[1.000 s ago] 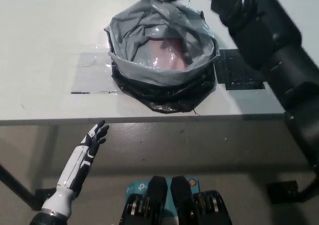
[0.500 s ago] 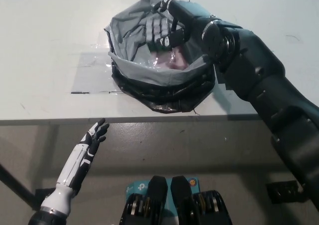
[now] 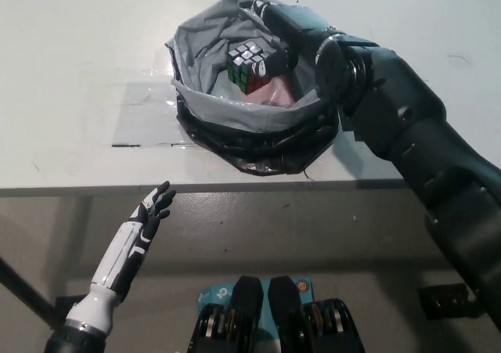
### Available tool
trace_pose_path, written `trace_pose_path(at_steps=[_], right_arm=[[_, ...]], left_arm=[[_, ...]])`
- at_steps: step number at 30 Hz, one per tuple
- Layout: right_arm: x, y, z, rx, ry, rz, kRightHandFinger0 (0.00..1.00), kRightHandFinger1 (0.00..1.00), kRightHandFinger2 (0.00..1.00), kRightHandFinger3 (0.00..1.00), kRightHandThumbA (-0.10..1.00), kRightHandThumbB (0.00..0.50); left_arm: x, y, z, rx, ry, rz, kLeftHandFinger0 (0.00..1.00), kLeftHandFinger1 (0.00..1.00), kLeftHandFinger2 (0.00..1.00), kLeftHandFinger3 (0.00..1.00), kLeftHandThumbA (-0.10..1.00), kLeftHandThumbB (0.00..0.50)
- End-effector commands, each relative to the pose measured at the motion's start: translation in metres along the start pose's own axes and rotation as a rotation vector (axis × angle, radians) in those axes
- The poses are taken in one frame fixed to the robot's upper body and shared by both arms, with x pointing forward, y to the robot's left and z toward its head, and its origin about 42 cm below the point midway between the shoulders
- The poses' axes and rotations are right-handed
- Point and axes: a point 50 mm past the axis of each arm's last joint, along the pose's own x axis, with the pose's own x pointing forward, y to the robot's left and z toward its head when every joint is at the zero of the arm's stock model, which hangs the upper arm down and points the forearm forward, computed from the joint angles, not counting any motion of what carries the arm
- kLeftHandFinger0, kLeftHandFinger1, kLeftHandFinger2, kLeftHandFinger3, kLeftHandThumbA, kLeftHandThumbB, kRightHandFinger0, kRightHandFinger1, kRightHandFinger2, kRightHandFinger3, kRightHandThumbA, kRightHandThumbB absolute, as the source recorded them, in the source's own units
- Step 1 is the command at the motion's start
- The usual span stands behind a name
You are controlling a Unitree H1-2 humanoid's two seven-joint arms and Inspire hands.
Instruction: Use the right hand to pick up a rubix's cube and place it into a plastic bag and lift the bag
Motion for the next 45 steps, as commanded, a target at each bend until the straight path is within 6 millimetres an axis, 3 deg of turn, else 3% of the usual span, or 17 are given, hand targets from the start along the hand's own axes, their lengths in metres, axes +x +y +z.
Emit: trace_pose_path(at_steps=[1,5,6,10,19,22,29,38,41,45], right_arm=[[0.0,-0.058,0.026,-0.105,-0.136,-0.211,1.0,1.0,1.0,1.0,0.97,0.5],[-0.005,-0.08,0.027,-0.073,-0.179,-0.357,1.0,1.0,1.0,1.0,0.97,0.49],[-0.006,-0.086,0.027,-0.067,-0.174,-0.374,1.0,1.0,1.0,1.0,0.94,0.458],[-0.01,-0.1,0.019,-0.052,-0.14,-0.406,1.0,1.0,1.0,1.0,0.9,0.461],[-0.016,-0.09,-0.007,-0.074,-0.067,-0.4,1.0,1.0,1.0,1.0,0.88,0.455],[-0.017,-0.084,-0.017,-0.034,-0.032,-0.369,1.0,1.0,1.0,1.0,0.86,0.478],[-0.016,-0.051,-0.03,0.03,0.016,-0.305,1.0,1.0,1.0,1.0,0.82,0.478],[-0.014,-0.008,-0.036,0.12,0.051,-0.198,1.0,1.0,1.0,1.0,0.86,0.487],[-0.014,0.005,-0.037,0.096,0.073,-0.174,1.0,1.0,1.0,1.0,0.92,0.5],[-0.014,0.014,-0.04,0.066,0.109,-0.147,1.0,1.0,1.0,1.0,0.91,0.5]], left_arm=[[0.008,0.007,0.015,0.025,-0.056,-0.019,1.0,1.0,1.0,1.0,1.0,0.185],[0.008,0.007,0.013,0.02,-0.053,-0.018,1.0,1.0,1.0,1.0,1.0,0.186],[0.007,0.006,0.013,0.02,-0.05,-0.017,1.0,1.0,1.0,1.0,1.0,0.192],[0.006,0.006,0.012,0.021,-0.047,-0.014,1.0,1.0,1.0,1.0,1.0,0.187],[0.005,0.007,0.012,0.019,-0.048,-0.01,1.0,1.0,1.0,1.0,1.0,0.196],[0.005,0.007,0.012,0.013,-0.051,-0.008,1.0,1.0,1.0,1.0,1.0,0.192],[0.006,0.006,0.012,0.026,-0.061,-0.014,1.0,1.0,1.0,1.0,1.0,0.174],[0.007,0.007,0.013,0.026,-0.058,-0.024,1.0,1.0,1.0,1.0,1.0,0.182],[0.006,0.007,0.013,0.019,-0.053,-0.025,1.0,1.0,1.0,1.0,1.0,0.195],[0.006,0.008,0.013,0.022,-0.058,-0.024,1.0,1.0,1.0,1.0,1.0,0.192]])
